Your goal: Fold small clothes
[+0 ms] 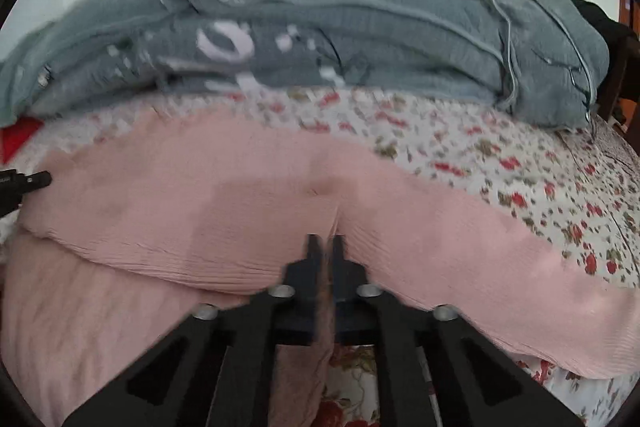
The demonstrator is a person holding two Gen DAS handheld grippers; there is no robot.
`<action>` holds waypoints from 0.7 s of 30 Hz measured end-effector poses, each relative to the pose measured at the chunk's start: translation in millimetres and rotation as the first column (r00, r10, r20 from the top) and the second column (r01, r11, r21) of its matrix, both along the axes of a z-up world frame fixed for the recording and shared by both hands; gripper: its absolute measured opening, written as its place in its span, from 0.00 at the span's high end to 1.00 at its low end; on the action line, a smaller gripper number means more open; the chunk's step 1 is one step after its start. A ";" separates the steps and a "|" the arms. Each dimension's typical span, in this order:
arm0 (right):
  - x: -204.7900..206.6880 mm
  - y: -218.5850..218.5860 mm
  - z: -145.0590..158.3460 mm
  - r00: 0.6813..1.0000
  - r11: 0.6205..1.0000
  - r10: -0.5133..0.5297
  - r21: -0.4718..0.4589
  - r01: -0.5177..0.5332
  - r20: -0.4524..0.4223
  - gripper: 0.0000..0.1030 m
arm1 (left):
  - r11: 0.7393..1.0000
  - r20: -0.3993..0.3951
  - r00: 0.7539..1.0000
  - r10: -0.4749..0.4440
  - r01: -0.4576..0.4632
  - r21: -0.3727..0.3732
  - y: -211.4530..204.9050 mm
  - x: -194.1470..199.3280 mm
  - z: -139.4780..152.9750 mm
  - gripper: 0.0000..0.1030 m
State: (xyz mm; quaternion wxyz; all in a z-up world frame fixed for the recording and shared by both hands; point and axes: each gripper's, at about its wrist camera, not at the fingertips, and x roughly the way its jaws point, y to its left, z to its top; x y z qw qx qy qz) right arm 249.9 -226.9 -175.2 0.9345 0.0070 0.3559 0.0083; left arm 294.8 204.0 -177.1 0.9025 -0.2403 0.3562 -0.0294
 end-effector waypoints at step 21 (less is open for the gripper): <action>-18.5 -14.5 -5.7 0.996 1.000 -0.008 0.019 0.010 -0.088 0.76 | 0.966 -0.069 0.989 -0.132 0.144 0.216 -33.6 9.8 -15.3 0.33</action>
